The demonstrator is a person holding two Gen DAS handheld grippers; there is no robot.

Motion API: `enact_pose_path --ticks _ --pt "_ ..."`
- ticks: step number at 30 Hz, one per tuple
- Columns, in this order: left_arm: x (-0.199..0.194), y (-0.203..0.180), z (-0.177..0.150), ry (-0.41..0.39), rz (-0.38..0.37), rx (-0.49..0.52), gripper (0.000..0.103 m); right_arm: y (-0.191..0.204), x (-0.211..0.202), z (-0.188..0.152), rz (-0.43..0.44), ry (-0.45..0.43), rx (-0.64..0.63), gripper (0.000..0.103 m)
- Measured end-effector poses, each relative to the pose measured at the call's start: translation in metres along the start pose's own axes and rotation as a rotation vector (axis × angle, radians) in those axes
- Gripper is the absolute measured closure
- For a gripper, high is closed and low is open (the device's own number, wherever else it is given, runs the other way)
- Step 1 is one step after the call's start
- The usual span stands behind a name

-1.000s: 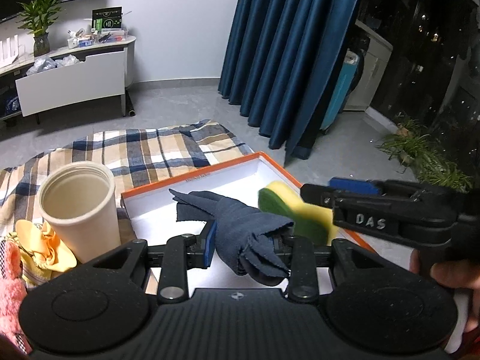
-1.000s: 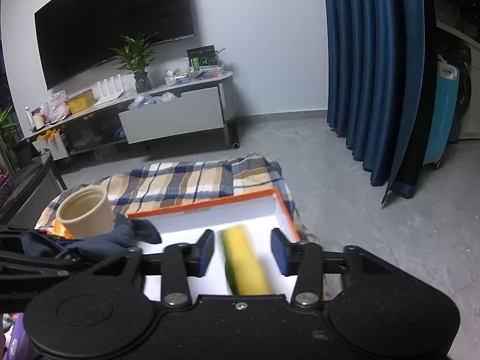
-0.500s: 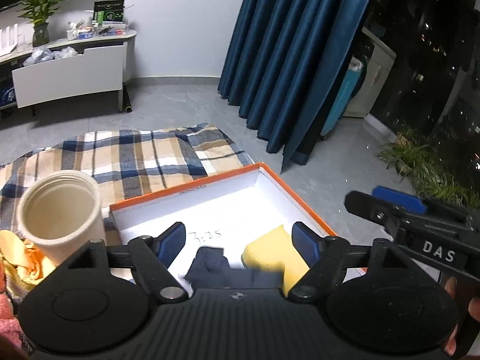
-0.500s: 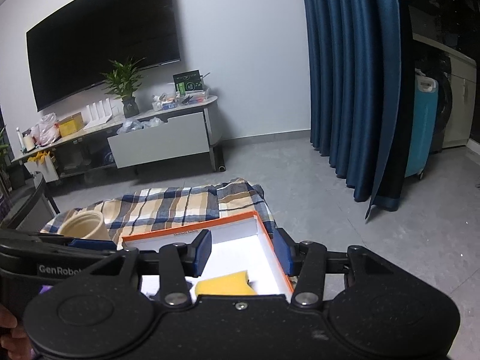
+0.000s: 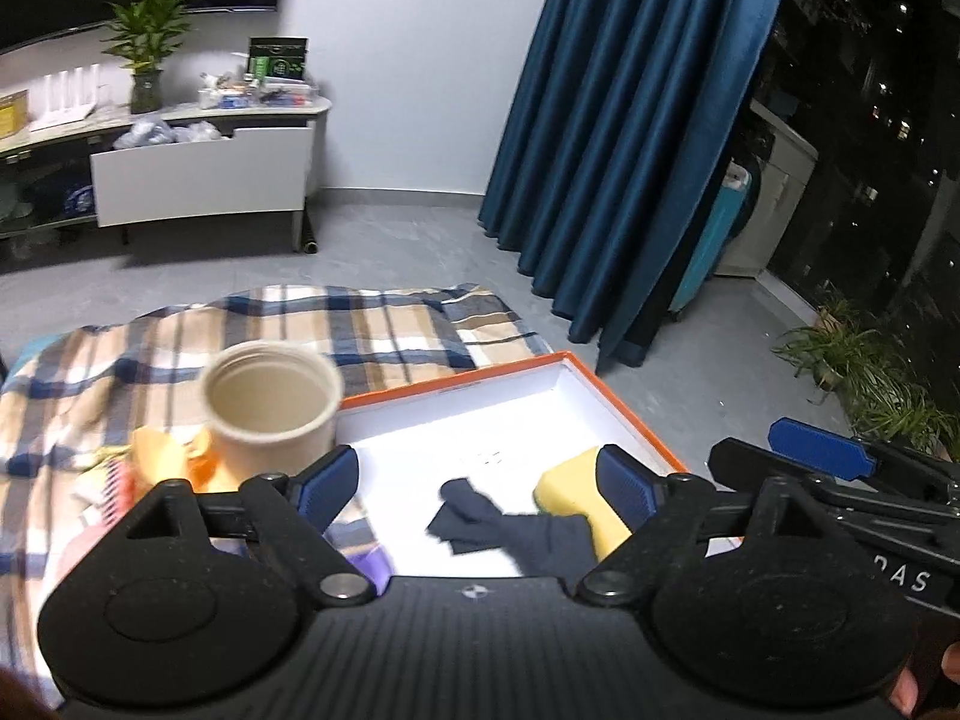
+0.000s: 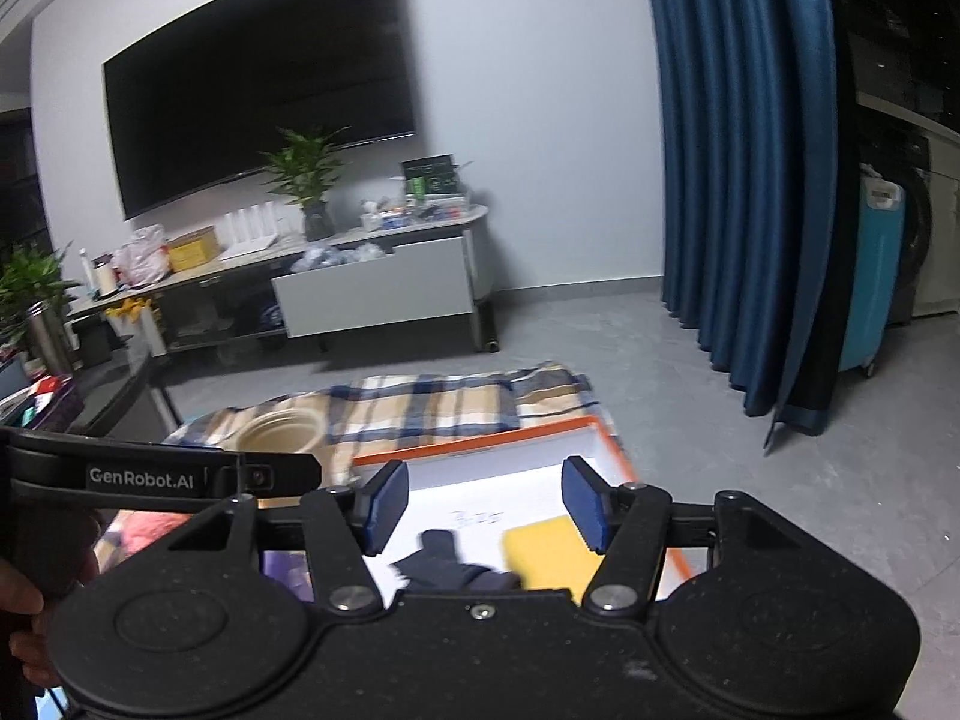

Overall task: Organize soft objects
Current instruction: 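Grasp the pink plush bunny with the left gripper while the right grasps the plastic bag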

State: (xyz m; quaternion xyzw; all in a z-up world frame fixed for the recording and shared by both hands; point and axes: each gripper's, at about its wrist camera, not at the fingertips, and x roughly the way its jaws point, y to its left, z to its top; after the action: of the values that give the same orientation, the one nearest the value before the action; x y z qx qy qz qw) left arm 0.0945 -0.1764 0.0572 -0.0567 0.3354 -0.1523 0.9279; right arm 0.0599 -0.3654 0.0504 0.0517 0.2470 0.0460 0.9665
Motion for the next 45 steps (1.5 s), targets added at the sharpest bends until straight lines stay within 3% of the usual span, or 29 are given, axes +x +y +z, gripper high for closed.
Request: enact_pose_path --ticks 7,13,17,27,29,33,39,45 --pt "-0.04 0.035 -0.015 -0.052 0.069 -0.061 0.012 0.042 -0.01 -0.002 0.08 -0.008 -0.046 0.03" --pt "-0.055 0.078 -0.027 -0.057 0.194 -0.109 0.009 0.068 -0.014 -0.005 0.135 -0.006 -0.071 0.03" --pt "-0.046 0.105 -0.035 -0.026 0.269 -0.16 0.008 0.08 -0.012 -0.013 0.163 0.013 -0.081 0.03" --pt "-0.001 0.131 -0.042 0.045 0.322 -0.124 0.002 0.102 -0.007 -0.033 0.217 0.071 -0.113 0.03" --pt "0.005 0.134 -0.043 0.051 0.327 -0.117 0.007 0.105 -0.006 -0.035 0.223 0.081 -0.122 0.03" --pt "0.01 0.144 -0.043 0.077 0.269 -0.151 0.054 0.111 -0.004 -0.037 0.237 0.094 -0.13 0.03" --pt "-0.028 0.152 -0.045 0.001 0.196 -0.232 0.057 0.121 -0.002 -0.04 0.257 0.109 -0.144 0.03" --pt "-0.087 0.159 -0.048 -0.068 0.176 -0.261 0.057 0.14 -0.001 -0.049 0.313 0.138 -0.181 0.03"
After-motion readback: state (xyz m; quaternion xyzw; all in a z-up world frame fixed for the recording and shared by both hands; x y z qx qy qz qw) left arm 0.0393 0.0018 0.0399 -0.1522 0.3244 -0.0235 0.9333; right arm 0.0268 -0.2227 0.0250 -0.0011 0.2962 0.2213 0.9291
